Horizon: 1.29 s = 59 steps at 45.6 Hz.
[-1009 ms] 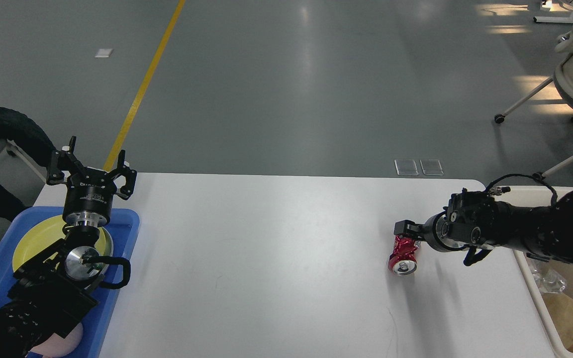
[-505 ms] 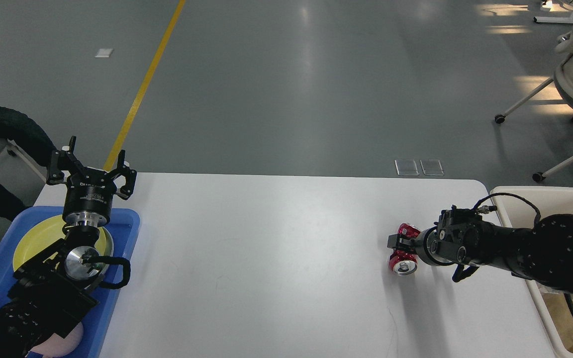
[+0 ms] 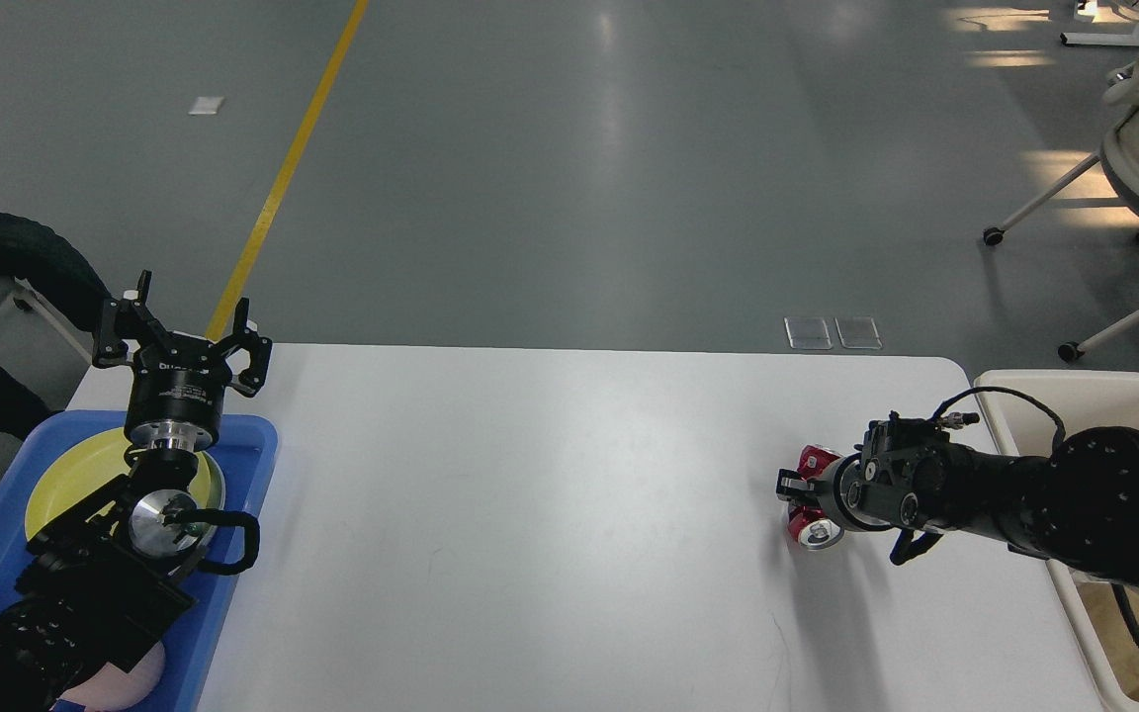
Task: Tidy desktop
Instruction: 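Lift the red can into the white bin and release it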
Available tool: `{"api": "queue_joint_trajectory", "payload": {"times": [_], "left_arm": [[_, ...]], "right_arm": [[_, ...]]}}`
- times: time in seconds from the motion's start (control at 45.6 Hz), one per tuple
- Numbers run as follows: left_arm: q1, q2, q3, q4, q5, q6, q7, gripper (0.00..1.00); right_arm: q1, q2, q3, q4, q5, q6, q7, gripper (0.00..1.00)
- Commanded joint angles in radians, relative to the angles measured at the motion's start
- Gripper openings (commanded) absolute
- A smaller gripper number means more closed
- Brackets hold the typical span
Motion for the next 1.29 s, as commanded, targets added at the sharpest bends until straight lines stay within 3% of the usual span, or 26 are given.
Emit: {"api": "queue_joint_trajectory", "payload": {"times": [0.0, 0.307, 0.483, 0.658, 0.79, 0.943, 1.097, 1.272], "left_arm": [[0.000, 0.000, 0.000, 0.001, 0.000, 0.000, 0.000, 0.96], [0.001, 0.000, 0.000, 0.001, 0.000, 0.000, 0.000, 0.96], [0.000, 0.000, 0.000, 0.001, 0.000, 0.000, 0.000, 0.96], [0.001, 0.000, 0.000, 0.001, 0.000, 0.000, 0.000, 0.96], [0.001, 0.000, 0.000, 0.001, 0.000, 0.000, 0.000, 0.96], [0.000, 0.000, 0.000, 0.001, 0.000, 0.000, 0.000, 0.96], [0.001, 0.000, 0.000, 0.001, 0.000, 0.000, 0.000, 0.96], [0.000, 0.000, 0.000, 0.001, 0.000, 0.000, 0.000, 0.96]], "right_arm": [[0.022, 0.000, 0.003, 0.036, 0.003, 0.004, 0.000, 0.00], [0.160, -0.103, 0.009, 0.195, 0.000, 0.015, 0.000, 0.00], [0.345, -0.253, 0.029, 0.386, -0.002, 0.024, 0.000, 0.00], [0.589, -0.411, 0.027, 0.496, -0.006, 0.204, -0.001, 0.00], [0.758, -0.508, 0.021, 0.512, -0.005, 0.359, -0.013, 0.00], [0.907, -0.601, 0.007, 0.510, -0.006, 0.443, -0.015, 0.00], [0.970, -0.653, 0.004, 0.502, -0.014, 0.463, -0.030, 0.00], [0.877, -0.656, -0.062, 0.404, -0.017, 0.380, -0.030, 0.00]]}}
